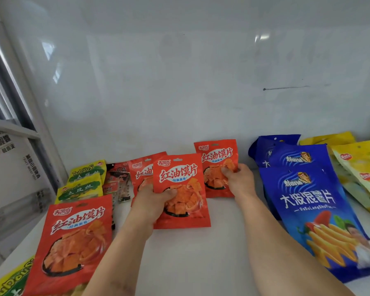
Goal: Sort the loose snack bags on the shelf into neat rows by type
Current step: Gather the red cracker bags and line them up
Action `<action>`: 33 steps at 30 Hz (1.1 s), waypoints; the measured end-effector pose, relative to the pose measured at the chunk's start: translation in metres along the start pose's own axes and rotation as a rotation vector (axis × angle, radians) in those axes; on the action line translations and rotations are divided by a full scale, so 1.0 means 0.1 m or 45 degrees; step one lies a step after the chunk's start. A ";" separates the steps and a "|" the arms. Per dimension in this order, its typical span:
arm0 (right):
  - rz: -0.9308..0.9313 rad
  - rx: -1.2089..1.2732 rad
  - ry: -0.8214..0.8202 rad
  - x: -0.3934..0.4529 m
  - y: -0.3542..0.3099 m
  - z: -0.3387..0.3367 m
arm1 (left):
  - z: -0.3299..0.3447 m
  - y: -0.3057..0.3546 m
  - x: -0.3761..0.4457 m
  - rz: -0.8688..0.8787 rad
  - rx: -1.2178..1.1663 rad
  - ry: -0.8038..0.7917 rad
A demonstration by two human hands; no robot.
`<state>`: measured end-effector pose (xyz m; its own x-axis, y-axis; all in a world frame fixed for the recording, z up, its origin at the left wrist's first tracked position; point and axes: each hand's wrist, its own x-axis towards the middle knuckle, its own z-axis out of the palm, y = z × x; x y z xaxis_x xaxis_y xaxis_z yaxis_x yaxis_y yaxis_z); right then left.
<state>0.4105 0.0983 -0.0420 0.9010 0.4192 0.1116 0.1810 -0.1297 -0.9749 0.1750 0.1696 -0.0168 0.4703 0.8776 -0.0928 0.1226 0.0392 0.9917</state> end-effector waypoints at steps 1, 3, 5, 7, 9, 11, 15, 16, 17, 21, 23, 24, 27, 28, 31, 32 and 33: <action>0.000 -0.021 -0.004 0.03 0.02 0.02 | 0.01 -0.01 0.01 0.017 0.015 0.014; -0.006 -0.051 -0.019 0.08 0.04 0.05 | 0.02 -0.01 0.00 0.048 0.039 0.030; -0.017 -0.085 -0.033 0.12 0.04 0.09 | 0.04 -0.04 0.02 0.065 0.054 0.043; -0.018 -0.125 -0.047 0.16 0.06 0.13 | 0.07 -0.06 0.03 0.075 0.059 0.059; -0.015 -0.140 -0.055 0.18 0.07 0.15 | 0.14 -0.06 0.05 0.086 0.067 0.077; -0.023 -0.110 -0.063 0.19 0.05 0.12 | 0.25 -0.05 0.07 0.091 0.079 0.085; 0.008 0.072 -0.056 0.17 0.01 0.06 | 0.54 -0.02 0.08 0.080 0.116 0.054; 0.028 0.089 -0.061 0.16 0.00 0.03 | 0.61 -0.02 0.09 0.068 0.122 0.046; 0.035 0.106 -0.084 0.15 -0.01 0.01 | 0.67 -0.02 0.10 0.051 0.127 0.039; -0.013 0.247 -0.213 0.11 -0.05 -0.08 | 0.85 -0.06 0.17 0.038 0.179 0.042; -0.025 0.300 -0.257 0.11 -0.03 -0.08 | 0.90 -0.06 0.20 0.059 0.238 0.056; -0.018 0.319 -0.263 0.10 -0.02 -0.08 | 0.93 -0.06 0.21 0.070 0.272 0.060; 0.040 0.394 -0.233 0.07 -0.01 -0.06 | 0.98 -0.05 0.24 0.087 0.373 0.069; 0.047 0.418 -0.243 0.06 -0.02 -0.07 | 0.98 -0.04 0.25 0.095 0.410 0.070; 0.032 0.409 -0.292 0.08 0.00 -0.05 | 1.00 -0.03 0.29 0.122 0.510 0.083; 0.024 0.395 -0.293 0.10 0.02 -0.04 | 1.00 -0.04 0.30 0.128 0.539 0.097; 0.015 0.374 -0.292 0.12 0.04 -0.03 | 1.01 -0.04 0.31 0.130 0.573 0.111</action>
<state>0.4233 0.1006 -0.0437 0.7845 0.6141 0.0863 0.0204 0.1136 -0.9933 0.2772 0.1482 -0.0323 0.4268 0.9038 0.0301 0.4557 -0.2437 0.8561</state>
